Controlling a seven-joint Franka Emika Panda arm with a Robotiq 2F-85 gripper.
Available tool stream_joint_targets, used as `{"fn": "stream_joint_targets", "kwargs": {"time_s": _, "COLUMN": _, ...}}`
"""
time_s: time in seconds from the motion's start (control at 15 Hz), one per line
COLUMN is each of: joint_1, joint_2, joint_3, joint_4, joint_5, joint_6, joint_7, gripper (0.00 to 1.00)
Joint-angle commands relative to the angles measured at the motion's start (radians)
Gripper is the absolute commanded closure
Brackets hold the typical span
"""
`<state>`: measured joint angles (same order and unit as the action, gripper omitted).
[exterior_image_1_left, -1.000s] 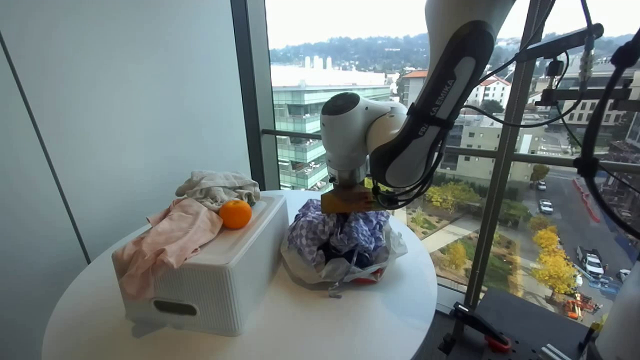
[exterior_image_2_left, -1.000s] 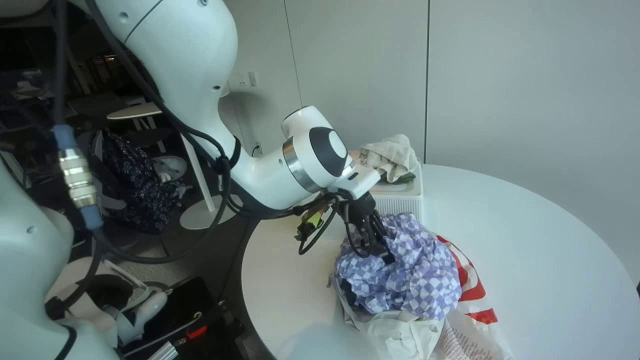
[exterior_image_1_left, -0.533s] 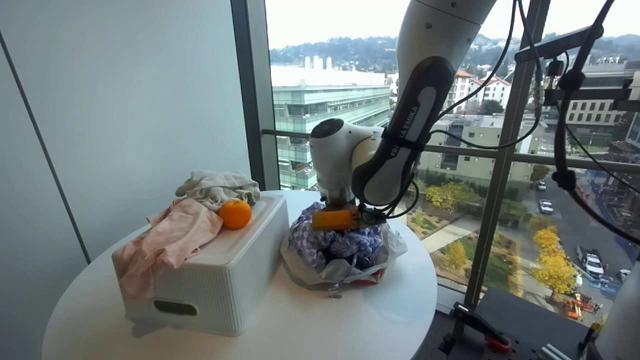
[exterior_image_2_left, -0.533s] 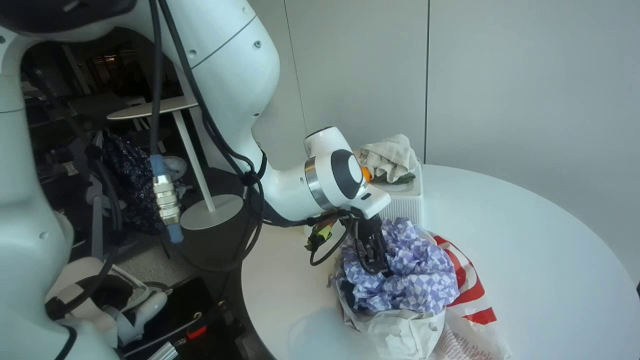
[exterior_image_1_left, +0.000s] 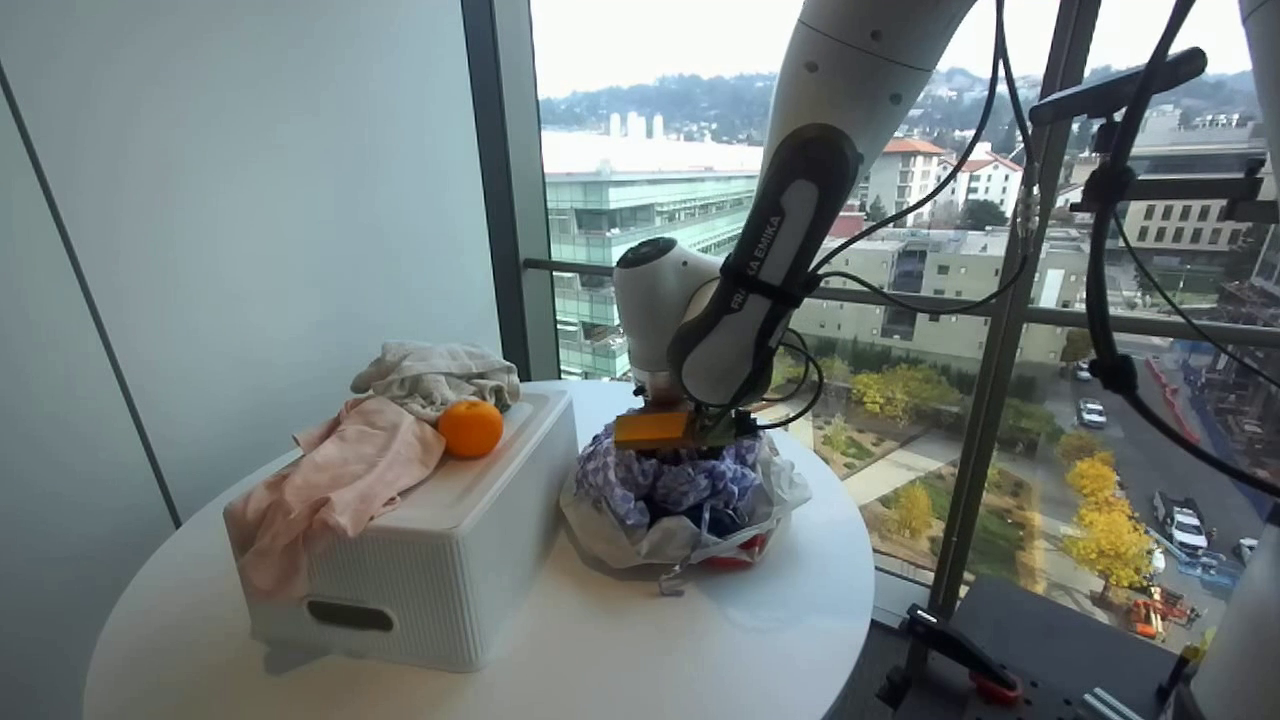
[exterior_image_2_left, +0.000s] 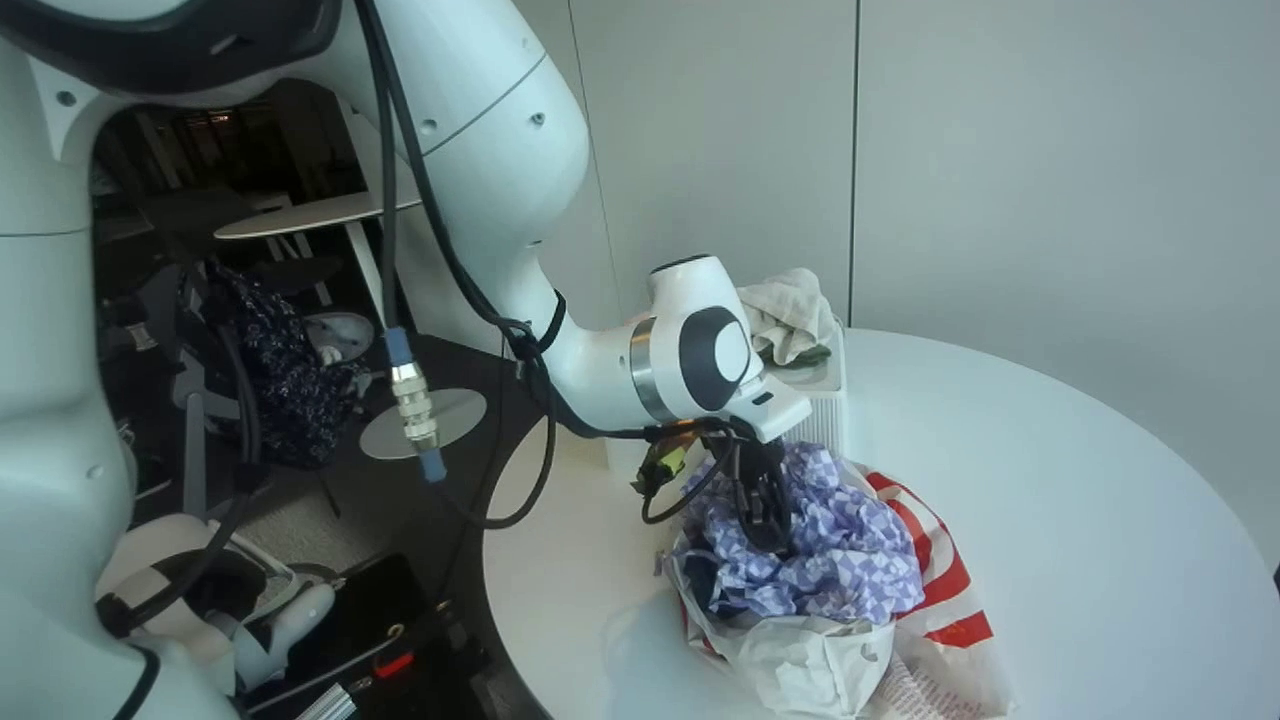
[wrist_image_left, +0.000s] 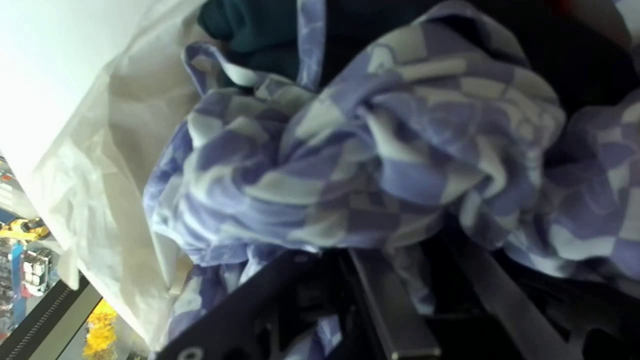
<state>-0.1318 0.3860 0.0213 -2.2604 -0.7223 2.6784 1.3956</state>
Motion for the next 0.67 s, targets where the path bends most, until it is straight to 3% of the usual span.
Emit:
{"fn": "stream_joint_targets", "kwargs": {"time_s": 0.0, "joint_1": 0.078, "joint_2": -0.157, "joint_3": -0.037, "joint_4": -0.069, "joint_5": 0.159, "joint_6": -0.097, "joint_7": -0.144, "gripper": 0.38}}
{"fn": "stream_joint_targets", "kwargs": {"time_s": 0.2, "joint_1": 0.132, "joint_2": -0.252, "joint_3": -0.06, "joint_4": -0.068, "joint_5": 0.231, "joint_6": -0.221, "joint_7": -0.175, "gripper": 0.16}}
{"fn": "stream_joint_targets", "kwargs": {"time_s": 0.33, "joint_1": 0.144, "joint_2": -0.303, "joint_3": -0.045, "joint_4": -0.067, "joint_5": 0.271, "joint_6": -0.238, "joint_7": -0.205, "gripper": 0.01}}
{"fn": "stream_joint_targets", "kwargs": {"time_s": 0.47, "joint_1": 0.161, "joint_2": -0.327, "joint_3": -0.033, "joint_4": -0.048, "joint_5": 0.277, "joint_6": -0.235, "joint_7": -0.214, "gripper": 0.0}}
{"fn": "stream_joint_targets", "kwargs": {"time_s": 0.6, "joint_1": 0.168, "joint_2": -0.311, "joint_3": -0.015, "joint_4": -0.025, "joint_5": 0.36, "joint_6": -0.204, "joint_7": -0.237, "gripper": 0.0}}
